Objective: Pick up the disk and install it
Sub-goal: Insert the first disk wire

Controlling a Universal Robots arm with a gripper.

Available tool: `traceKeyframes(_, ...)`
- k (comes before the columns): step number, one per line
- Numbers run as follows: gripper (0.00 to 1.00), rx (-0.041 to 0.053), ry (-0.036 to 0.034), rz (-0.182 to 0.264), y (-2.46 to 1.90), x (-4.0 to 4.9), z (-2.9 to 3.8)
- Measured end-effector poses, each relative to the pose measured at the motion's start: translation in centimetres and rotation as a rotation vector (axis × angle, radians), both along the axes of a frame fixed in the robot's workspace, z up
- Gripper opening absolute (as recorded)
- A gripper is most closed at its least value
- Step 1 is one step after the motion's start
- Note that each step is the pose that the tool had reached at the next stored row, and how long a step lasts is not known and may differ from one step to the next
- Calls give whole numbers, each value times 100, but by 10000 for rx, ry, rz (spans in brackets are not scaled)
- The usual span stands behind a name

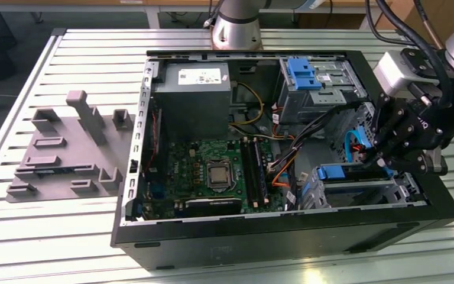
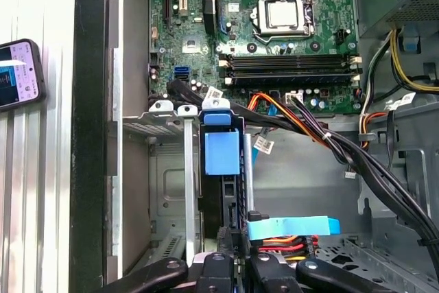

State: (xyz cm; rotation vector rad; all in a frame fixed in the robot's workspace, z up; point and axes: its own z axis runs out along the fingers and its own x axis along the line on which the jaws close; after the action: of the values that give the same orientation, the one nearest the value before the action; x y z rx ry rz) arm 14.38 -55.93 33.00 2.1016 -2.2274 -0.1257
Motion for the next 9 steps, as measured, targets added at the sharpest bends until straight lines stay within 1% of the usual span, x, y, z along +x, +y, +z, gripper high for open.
traceKeyframes(3,17,3,3,-1,0,0,-1)
traceKeyframes(4,23,3,3,0,0,0,-1)
traceKeyframes(5,23,3,4,-1,0,0,0)
traceKeyframes(6,30,0,4,0,0,0,8)
traceKeyframes(9,30,1,27,0,0,1,63)
